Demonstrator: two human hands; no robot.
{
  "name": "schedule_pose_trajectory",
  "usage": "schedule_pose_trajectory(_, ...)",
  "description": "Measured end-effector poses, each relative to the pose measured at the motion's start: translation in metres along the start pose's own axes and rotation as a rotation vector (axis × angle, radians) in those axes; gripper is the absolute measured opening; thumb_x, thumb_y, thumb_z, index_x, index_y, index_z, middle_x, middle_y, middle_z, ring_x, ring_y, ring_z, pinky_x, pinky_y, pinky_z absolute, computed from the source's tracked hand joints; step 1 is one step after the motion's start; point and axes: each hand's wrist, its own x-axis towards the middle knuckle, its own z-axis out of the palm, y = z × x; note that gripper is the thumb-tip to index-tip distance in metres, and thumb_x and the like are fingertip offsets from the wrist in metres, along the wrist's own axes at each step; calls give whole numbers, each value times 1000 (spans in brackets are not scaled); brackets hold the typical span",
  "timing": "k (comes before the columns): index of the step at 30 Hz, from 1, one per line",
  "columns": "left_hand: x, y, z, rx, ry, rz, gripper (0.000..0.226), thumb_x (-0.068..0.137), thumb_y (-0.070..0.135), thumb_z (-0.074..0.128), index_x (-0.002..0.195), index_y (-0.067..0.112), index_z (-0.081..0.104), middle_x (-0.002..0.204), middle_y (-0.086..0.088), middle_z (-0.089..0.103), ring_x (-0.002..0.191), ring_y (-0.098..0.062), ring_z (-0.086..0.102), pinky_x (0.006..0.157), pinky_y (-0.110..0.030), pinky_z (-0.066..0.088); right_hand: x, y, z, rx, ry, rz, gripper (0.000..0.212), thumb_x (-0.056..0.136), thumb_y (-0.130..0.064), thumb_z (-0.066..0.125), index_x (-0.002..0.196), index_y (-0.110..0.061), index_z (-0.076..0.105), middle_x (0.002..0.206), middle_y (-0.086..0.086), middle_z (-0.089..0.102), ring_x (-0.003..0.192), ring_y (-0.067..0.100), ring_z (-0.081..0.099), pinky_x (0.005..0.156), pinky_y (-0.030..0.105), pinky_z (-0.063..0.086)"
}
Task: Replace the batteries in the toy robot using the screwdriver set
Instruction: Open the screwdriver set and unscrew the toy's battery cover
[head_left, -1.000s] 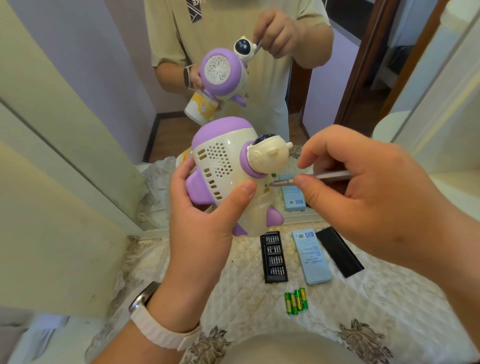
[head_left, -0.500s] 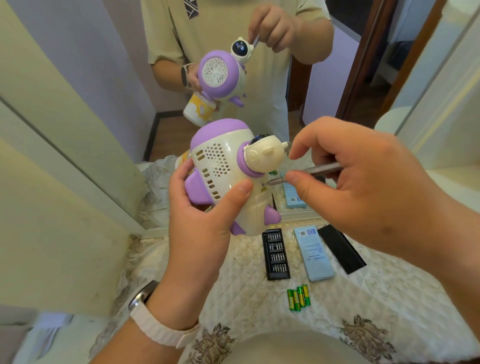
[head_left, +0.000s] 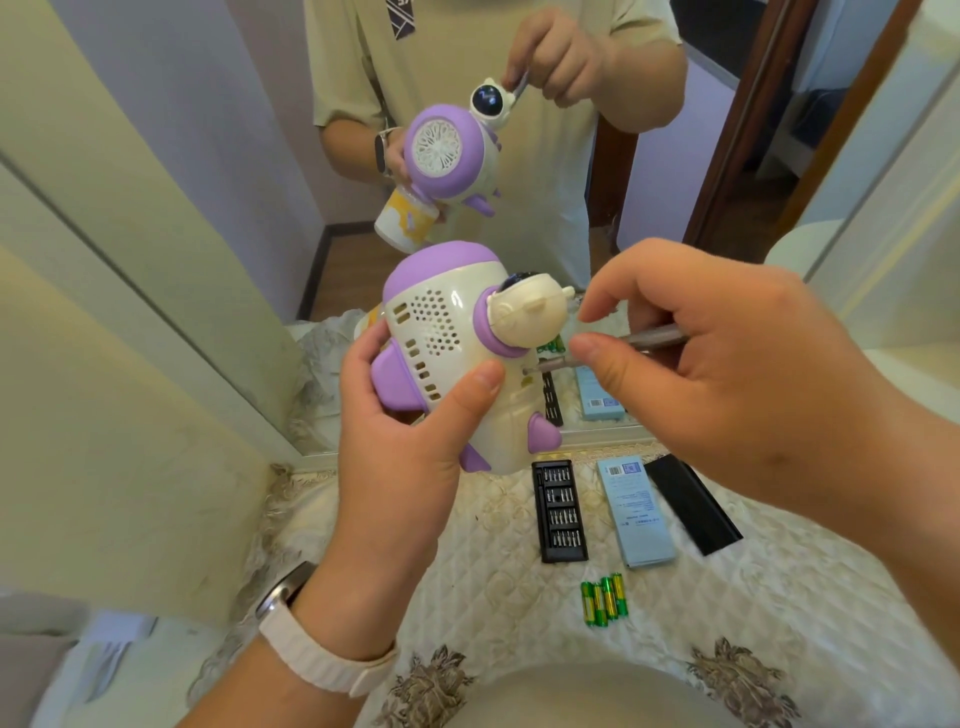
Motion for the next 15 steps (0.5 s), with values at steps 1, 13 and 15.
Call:
schedule_pose_trajectory(1,0,0,0,-2,-1,0,78,62,33,84,131,32,48,108,8,72,90,-9,73,64,-27,58,0,0,0,20,5,2,9,90,-32,63,91,-25,57,58,-13,42,57,13,46,48,16,35)
schedule_pose_trajectory(13,-1,-1,4,9,-14,8,77,64,29,87,130,34,49,105,9,73,89,-7,72,64,-26,57,-4,2,0,72,-16,15,10,94,-32,57,90,-23,56,52,-5,52,53,17,52,44,18,38)
schedule_pose_trajectory(15,-1,-3,4,8,-16,8,70,66,29,82,129,34,50,105,9,73,89,-8,72,64,-26,57,-5,2,-1,93,-11,19,7,90,-28,60,92,-23,56,57,-6,53,55,18,52,45,18,39)
